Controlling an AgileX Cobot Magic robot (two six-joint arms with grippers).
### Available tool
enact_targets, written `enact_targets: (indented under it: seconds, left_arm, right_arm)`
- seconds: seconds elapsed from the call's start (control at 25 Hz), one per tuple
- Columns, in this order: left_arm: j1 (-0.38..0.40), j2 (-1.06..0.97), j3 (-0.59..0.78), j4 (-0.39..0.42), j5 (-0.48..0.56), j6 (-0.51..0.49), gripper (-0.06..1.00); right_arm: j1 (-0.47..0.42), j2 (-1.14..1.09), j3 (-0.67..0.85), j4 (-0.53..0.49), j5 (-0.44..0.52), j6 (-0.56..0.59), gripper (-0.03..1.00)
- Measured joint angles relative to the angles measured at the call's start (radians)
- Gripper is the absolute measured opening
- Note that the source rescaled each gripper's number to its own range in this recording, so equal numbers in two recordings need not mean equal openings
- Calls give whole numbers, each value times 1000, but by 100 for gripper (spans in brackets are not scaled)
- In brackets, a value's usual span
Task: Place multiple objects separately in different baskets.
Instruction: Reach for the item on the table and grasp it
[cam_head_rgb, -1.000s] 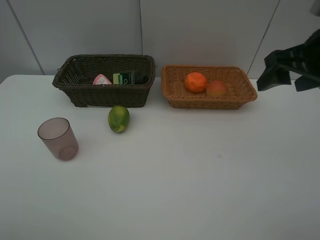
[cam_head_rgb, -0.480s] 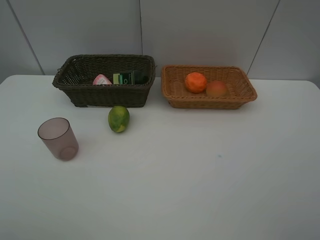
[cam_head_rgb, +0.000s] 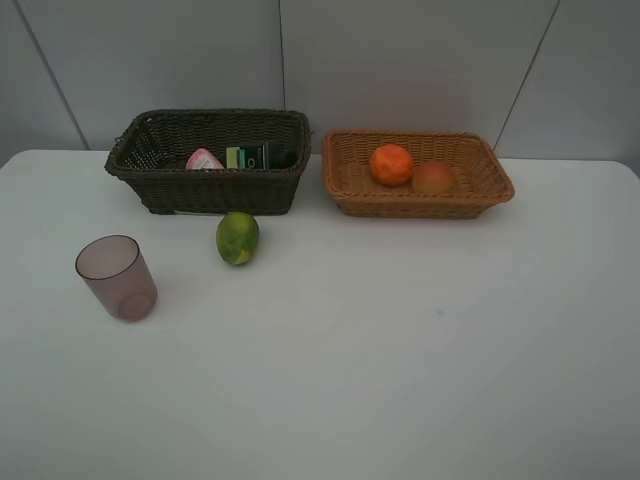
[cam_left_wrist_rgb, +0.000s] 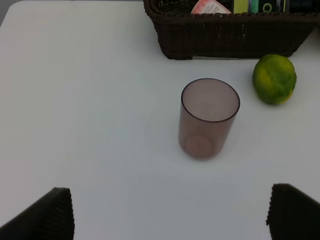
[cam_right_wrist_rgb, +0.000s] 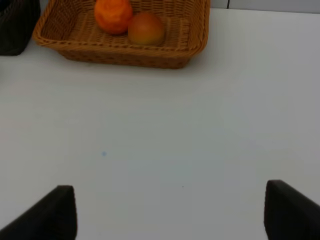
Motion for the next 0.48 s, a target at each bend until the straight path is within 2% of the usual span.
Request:
enact_targets:
  seconds: [0.48]
  left_arm:
    - [0,0,0,0,0,0,100]
  right_arm:
    - [0,-19,63,8,-32,-3,70]
